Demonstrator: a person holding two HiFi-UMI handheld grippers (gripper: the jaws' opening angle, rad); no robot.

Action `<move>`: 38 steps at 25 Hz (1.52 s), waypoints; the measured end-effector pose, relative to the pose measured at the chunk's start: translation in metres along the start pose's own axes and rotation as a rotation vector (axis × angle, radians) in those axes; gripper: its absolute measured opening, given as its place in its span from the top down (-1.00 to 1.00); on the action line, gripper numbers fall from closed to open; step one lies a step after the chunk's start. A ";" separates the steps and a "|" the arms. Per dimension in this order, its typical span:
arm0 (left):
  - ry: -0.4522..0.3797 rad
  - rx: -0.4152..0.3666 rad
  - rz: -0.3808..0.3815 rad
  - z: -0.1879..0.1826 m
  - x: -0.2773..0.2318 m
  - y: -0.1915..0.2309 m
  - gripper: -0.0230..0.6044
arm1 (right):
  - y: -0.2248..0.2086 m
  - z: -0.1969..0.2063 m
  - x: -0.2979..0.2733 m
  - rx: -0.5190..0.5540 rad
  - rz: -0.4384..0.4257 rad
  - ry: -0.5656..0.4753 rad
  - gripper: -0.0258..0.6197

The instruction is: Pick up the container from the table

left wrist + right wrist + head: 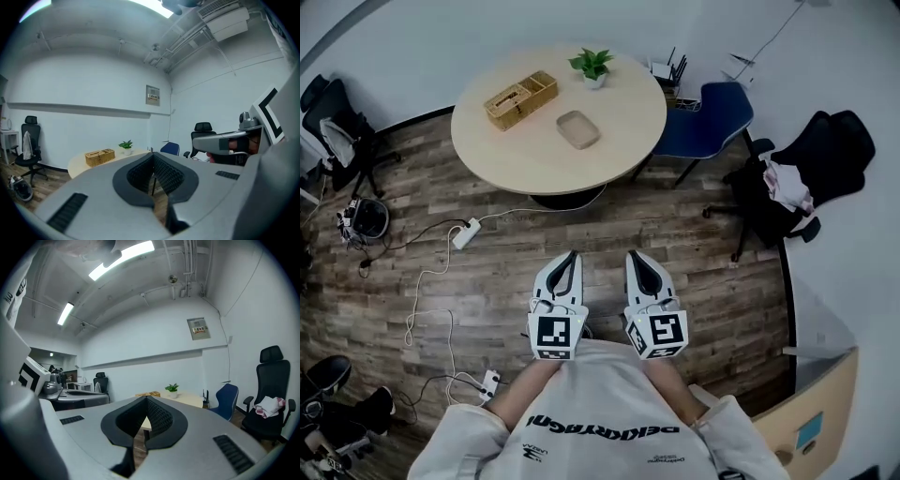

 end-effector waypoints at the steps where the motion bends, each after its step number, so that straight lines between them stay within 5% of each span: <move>1: 0.000 0.004 0.009 -0.003 -0.012 0.008 0.88 | -0.003 -0.003 -0.014 -0.003 0.003 0.004 0.82; 12: 0.039 0.059 0.015 -0.016 -0.088 0.075 0.88 | -0.008 -0.033 -0.122 -0.009 -0.025 0.062 0.82; 24: 0.170 0.183 -0.020 -0.026 -0.207 0.133 0.88 | -0.074 -0.063 -0.246 -0.032 -0.092 0.152 0.82; 38: 0.295 0.427 -0.135 -0.024 -0.357 0.184 0.87 | -0.159 -0.079 -0.407 -0.040 -0.220 0.316 0.81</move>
Point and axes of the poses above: the fingertips, and each gripper's own axes: x backward along the fingers, y to its left, z out of its underside, the point moved 7 cm from there along x, backward along the fingers, and after that the axes turned 13 degrees about y, right-handed, at the moved point
